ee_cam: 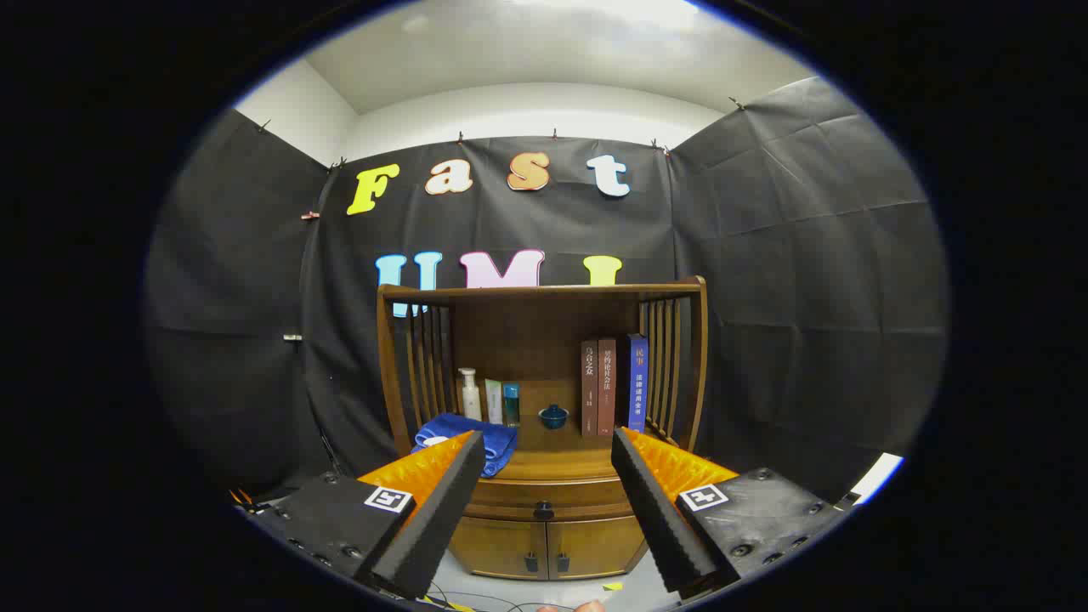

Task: Pull open the drawer, take out the items inside it, and place them on the countertop above the cabinet.

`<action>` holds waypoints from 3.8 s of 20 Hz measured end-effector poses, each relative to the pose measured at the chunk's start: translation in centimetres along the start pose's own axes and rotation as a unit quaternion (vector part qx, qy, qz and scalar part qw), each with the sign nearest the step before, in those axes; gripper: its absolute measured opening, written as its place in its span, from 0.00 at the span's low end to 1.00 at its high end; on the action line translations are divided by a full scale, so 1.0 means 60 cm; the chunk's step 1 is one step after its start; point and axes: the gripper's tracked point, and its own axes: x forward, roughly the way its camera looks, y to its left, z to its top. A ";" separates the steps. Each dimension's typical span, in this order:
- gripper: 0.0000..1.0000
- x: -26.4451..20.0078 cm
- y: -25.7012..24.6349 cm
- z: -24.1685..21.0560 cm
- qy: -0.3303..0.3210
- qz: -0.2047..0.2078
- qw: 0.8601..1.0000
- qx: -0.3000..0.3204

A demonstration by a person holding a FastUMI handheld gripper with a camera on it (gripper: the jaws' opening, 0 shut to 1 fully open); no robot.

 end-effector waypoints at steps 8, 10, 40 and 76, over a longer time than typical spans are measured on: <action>0.98 0.000 0.010 0.019 -0.015 0.007 1.000 0.004; 0.98 0.005 0.009 0.013 -0.009 0.005 1.000 -0.003; 0.99 0.112 0.018 -0.187 0.026 0.012 0.999 -0.024; 0.35 0.332 0.003 -0.560 0.130 -0.001 0.992 -0.003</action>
